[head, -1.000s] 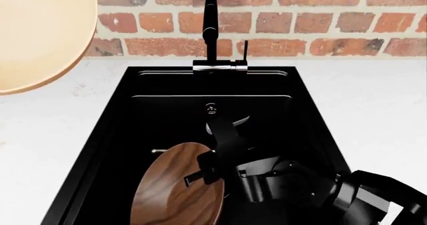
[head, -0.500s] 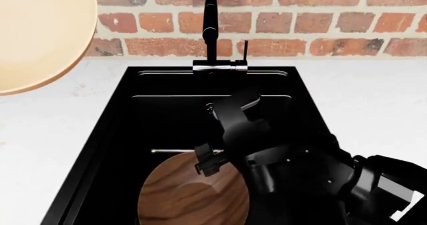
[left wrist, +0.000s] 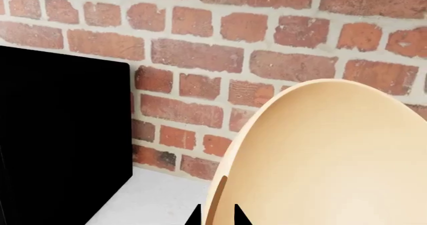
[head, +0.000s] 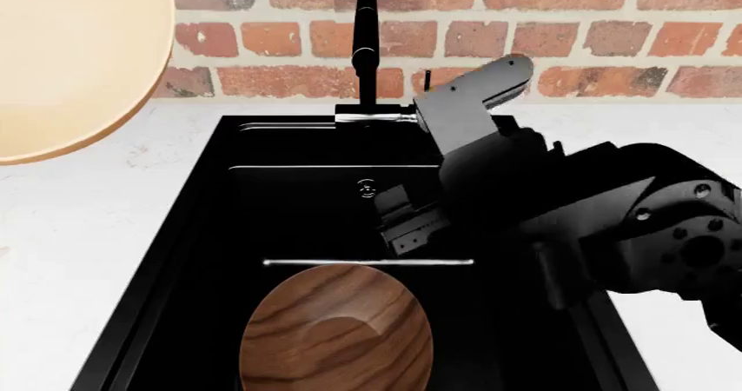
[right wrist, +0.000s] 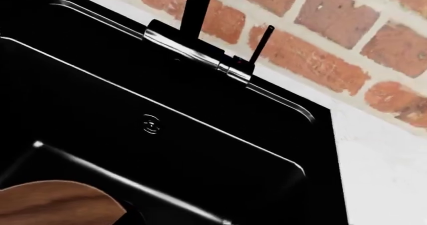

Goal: Stack the bowls in the sink.

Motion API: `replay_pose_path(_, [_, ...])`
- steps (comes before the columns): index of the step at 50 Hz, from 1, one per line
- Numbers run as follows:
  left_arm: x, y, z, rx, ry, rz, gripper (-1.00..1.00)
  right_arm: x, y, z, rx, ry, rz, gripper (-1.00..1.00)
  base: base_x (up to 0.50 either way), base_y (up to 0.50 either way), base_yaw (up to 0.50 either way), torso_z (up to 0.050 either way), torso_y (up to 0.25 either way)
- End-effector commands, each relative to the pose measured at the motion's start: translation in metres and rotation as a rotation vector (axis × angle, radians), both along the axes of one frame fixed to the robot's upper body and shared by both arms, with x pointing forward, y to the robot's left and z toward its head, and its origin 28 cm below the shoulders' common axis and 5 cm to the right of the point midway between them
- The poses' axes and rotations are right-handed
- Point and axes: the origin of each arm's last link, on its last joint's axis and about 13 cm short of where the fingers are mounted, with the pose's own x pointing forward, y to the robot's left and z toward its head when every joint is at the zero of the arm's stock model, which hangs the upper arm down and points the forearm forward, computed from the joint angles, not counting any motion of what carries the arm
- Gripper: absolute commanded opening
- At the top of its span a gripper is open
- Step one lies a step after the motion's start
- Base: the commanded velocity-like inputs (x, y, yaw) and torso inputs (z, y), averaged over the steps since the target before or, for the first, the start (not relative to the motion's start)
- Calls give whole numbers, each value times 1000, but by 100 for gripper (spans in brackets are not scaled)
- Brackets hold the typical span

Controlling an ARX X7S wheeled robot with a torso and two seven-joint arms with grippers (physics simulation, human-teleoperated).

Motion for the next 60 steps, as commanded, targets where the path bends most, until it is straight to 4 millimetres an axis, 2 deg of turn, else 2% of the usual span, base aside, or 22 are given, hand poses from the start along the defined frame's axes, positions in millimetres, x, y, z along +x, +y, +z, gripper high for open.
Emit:
replay_pose_path(1, [-2,-1,3,3,-17,-9,-100,-24,-14,35,-25,-90,-32,100,0,0,0,0,0])
replay_pose_path(16, [1,-8,-5,46,39,-59,-100,-46,-34,82,-41,-220,-131,100,0,0,0,0,0])
replay_pose_path(21, [5,-13,-10,103,73,-76,-100,-56,-40,92,-55,-245,-165,100,0,0,0,0,0])
replay_pose_path(33, [11,-21,-17,209,139,-102,-100,-73,-56,104,-51,-304,-231,100,0,0,0,0,0])
replay_pose_path(48, [16,-33,-16,322,199,-149,-100,-95,-69,126,-42,-407,-317,100,0,0,0,0,0])
replay_pose_path(60, [23,-43,-19,386,235,-185,-100,-99,-80,131,-51,-466,-397,100,0,0,0,0,0])
